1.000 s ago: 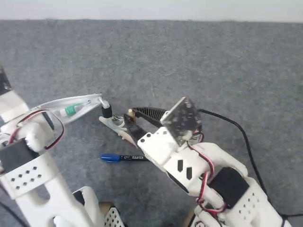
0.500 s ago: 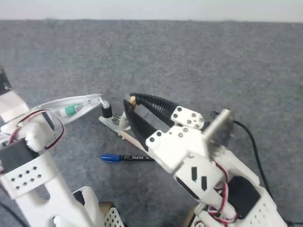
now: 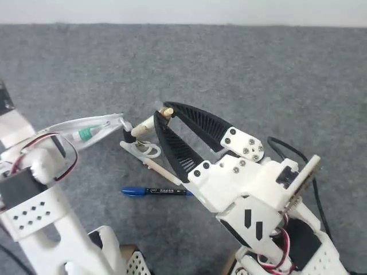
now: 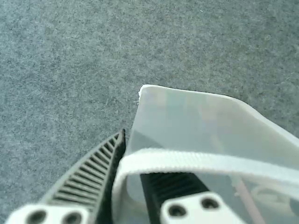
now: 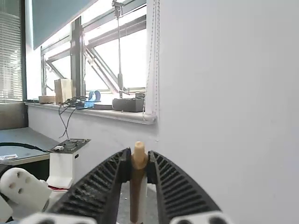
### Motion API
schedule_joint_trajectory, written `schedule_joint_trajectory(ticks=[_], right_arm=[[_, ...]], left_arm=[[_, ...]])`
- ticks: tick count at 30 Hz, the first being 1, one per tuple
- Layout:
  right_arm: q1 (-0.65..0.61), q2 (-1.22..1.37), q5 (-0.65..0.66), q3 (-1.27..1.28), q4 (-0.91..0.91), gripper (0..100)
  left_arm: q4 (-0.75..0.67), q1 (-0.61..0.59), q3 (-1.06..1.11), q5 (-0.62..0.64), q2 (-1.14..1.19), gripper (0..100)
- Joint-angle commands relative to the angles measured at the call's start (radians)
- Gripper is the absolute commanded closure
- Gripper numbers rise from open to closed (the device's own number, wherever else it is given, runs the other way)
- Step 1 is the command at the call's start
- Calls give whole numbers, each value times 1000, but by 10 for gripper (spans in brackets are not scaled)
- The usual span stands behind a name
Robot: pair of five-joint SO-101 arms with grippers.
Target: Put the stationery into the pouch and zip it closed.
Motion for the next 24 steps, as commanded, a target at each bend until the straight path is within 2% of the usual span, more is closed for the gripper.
schedule_joint_trajectory(ticks=[1,4,12,15,17,24], right_arm=[[-68,-42,-9,-6,-16,993],[-113,-108,-2,23,-25,993],[-114,-199,-2,107,-41,993],[-111,-199,14,144,-119,993],[-111,-200,71,183,-173,993],[-116,-197,186,374,-469,993]], left_arm=[[-32,18,-4,-11,6,990],[-31,63,-4,-11,6,990],[-9,190,-5,-17,6,990],[-9,209,-5,-18,6,990],[-9,209,-5,-18,6,990],[-9,209,-5,-18,6,990]])
